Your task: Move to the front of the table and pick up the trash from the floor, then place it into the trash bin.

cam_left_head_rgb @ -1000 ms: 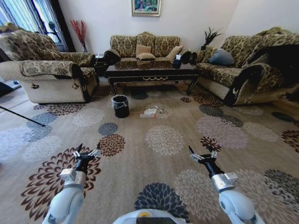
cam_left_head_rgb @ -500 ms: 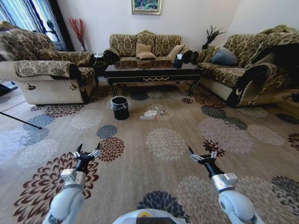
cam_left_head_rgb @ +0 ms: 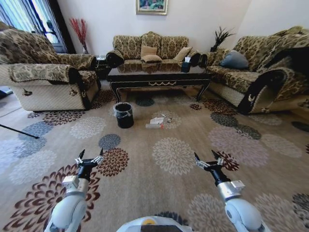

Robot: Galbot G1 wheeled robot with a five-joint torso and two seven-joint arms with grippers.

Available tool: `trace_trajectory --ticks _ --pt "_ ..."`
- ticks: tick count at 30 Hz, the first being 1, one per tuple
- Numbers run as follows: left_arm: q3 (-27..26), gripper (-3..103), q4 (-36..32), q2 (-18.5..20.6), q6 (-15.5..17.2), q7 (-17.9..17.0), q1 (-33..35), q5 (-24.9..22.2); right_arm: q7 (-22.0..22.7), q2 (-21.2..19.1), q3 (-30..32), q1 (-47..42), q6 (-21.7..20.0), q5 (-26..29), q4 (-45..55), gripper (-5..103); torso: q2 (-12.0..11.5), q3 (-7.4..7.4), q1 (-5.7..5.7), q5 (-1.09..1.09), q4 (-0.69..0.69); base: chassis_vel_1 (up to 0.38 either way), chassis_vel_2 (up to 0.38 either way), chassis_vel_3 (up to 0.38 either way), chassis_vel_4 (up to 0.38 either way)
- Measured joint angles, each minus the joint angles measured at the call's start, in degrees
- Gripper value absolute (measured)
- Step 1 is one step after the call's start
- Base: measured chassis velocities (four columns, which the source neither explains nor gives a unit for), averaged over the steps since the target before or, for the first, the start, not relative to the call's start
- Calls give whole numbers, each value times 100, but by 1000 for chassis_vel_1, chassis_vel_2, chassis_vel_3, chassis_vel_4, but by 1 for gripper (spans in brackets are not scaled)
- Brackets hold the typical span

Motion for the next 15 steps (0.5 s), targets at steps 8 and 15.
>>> trace_trajectory --ticks 8,15 --pt "-9 100 9 -16 0 0 6 15 -4 -9 0 2 0 0 7 100 0 2 1 0 0 -167 155 147 -158" --pt "-26 100 9 -17 0 0 16 21 -16 23 -4 -22 0 -25 34 100 0 2 1 0 0 -158 171 161 -163"
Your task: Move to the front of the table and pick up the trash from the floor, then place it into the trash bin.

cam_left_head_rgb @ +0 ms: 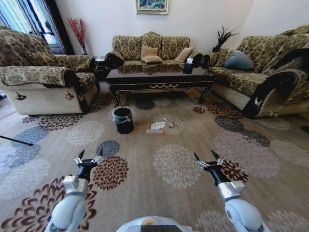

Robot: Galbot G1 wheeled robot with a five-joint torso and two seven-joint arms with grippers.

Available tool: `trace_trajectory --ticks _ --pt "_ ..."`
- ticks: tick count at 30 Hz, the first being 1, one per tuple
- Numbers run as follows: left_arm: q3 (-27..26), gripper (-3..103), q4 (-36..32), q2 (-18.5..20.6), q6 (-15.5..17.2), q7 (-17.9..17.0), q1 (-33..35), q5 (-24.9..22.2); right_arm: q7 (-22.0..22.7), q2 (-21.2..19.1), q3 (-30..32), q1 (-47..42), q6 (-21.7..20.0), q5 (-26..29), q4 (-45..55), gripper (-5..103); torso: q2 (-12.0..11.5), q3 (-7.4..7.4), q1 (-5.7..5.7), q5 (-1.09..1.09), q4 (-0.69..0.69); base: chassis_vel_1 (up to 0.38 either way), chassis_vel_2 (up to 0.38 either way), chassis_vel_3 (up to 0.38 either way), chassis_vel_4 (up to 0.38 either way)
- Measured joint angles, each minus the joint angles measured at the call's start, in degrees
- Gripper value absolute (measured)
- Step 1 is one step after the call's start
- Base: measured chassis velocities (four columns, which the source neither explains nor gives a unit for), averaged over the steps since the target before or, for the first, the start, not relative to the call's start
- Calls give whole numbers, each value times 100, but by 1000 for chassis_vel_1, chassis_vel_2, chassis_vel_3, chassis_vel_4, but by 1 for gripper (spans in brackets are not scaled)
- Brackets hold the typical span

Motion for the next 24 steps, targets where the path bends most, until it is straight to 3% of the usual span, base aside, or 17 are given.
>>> trace_trajectory --ticks 24 --pt "-77 100 -25 -33 0 -2 81 -5 -22 62 -18 -64 16 -142 55 100 0 2 1 0 0 -180 180 187 -192"
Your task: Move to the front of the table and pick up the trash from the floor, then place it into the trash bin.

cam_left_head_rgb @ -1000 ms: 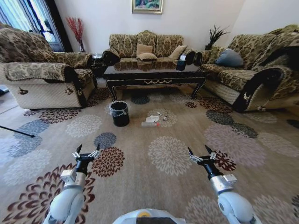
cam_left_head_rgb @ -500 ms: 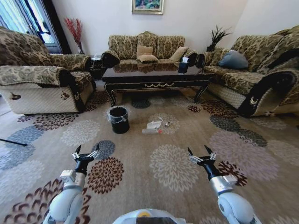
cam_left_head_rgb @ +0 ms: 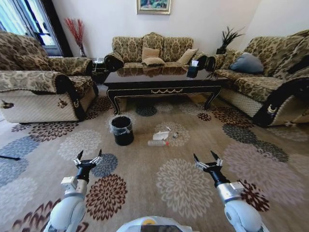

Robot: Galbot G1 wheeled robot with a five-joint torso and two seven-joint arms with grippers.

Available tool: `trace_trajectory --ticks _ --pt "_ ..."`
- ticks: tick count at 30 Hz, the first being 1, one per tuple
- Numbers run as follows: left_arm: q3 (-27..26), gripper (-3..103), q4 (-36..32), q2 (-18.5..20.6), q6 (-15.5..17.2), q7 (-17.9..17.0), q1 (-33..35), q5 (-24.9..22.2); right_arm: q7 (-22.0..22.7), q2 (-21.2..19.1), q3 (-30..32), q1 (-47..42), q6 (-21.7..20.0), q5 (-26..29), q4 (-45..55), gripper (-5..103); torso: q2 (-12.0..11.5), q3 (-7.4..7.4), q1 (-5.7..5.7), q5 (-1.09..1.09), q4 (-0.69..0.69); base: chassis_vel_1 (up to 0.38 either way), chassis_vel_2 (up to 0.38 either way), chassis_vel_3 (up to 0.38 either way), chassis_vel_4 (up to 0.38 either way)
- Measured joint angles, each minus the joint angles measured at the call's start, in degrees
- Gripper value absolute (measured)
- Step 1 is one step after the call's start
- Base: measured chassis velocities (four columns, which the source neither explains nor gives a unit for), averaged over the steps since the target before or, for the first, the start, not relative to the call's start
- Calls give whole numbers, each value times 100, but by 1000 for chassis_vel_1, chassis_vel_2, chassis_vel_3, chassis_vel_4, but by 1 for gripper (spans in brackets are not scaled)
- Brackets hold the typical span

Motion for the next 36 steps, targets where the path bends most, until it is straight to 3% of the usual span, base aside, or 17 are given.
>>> trace_trajectory --ticks 26,33,36 --pt "-10 100 90 160 242 -182 -223 -59 23 19 -48 5 7 -47 -30 100 1 1 0 0 0 -198 203 200 -208" --pt "78 100 129 436 692 -494 -566 -376 123 67 -101 -5 1 -7 -30 100 1 3 2 1 0 -133 146 132 -143" --pt "144 100 53 724 1610 -919 -897 -1014 144 90 -102 -37 4 -25 -23 100 1 1 0 0 0 -14 15 20 -4"
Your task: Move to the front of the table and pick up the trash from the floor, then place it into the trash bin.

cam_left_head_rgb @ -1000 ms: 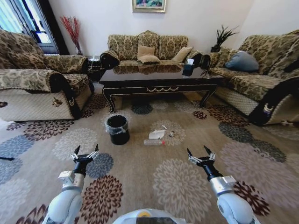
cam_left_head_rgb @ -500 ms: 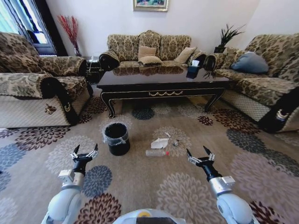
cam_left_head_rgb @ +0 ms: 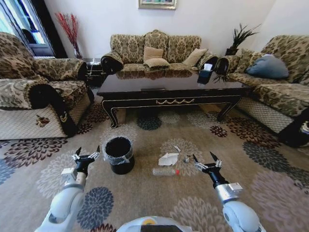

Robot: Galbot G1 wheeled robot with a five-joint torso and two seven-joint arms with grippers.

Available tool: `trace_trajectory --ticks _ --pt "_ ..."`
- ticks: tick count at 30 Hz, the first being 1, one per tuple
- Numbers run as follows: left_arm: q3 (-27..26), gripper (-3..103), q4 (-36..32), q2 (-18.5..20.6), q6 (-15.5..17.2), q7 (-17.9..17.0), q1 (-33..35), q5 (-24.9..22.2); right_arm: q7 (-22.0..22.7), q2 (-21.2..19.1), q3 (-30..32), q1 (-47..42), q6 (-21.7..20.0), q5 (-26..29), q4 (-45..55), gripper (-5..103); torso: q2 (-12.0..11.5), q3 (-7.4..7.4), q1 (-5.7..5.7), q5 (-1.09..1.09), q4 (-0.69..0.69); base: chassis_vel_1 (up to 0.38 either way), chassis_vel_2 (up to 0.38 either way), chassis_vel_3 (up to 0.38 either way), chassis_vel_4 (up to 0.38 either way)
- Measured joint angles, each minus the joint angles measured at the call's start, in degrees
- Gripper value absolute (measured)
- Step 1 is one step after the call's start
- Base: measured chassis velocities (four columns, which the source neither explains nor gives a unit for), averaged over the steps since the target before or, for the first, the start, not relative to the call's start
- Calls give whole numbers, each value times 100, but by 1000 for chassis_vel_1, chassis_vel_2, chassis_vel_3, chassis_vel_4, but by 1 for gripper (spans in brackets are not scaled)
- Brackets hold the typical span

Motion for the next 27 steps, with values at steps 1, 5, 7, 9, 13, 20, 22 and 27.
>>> trace_trajectory --ticks 1,5,7,9,13,20,22,27 --pt "0 100 0 0 0 0 0 0 0 0 0 0 0 0 0 100 0 0 0 0 0 0 0 0 0" --pt "92 100 -102 449 1383 -505 -567 -875 19 23 0 -32 24 -48 -4 100 1 -1 -1 1 -2 0 0 0 0" --pt "93 100 -80 570 1652 -655 -718 -1115 25 19 -23 -18 25 -56 -17 100 1 -1 -1 -1 -4 0 0 0 0" --pt "4 100 16 786 2031 -910 -917 -1485 34 -67 -138 81 25 -61 -66 100 0 1 0 1 0 0 0 0 0" --pt "-51 100 352 1051 2180 -1087 -1199 -2022 35 -164 -247 135 26 -62 -137 100 0 0 0 1 1 0 0 0 0" --pt "232 96 835 1106 2176 -1282 -1700 -2682 36 -259 -360 208 28 -53 -199 100 0 1 0 0 1 0 0 0 0" --pt "470 99 1069 1069 2161 -1382 -1970 -2902 35 -243 -360 176 34 -59 -199 100 1 0 0 1 -2 0 0 0 0" --pt "944 100 1511 1024 2142 -1549 -2362 -3260 43 -234 -352 151 37 -61 -175 100 0 1 0 1 -1 0 0 0 0"
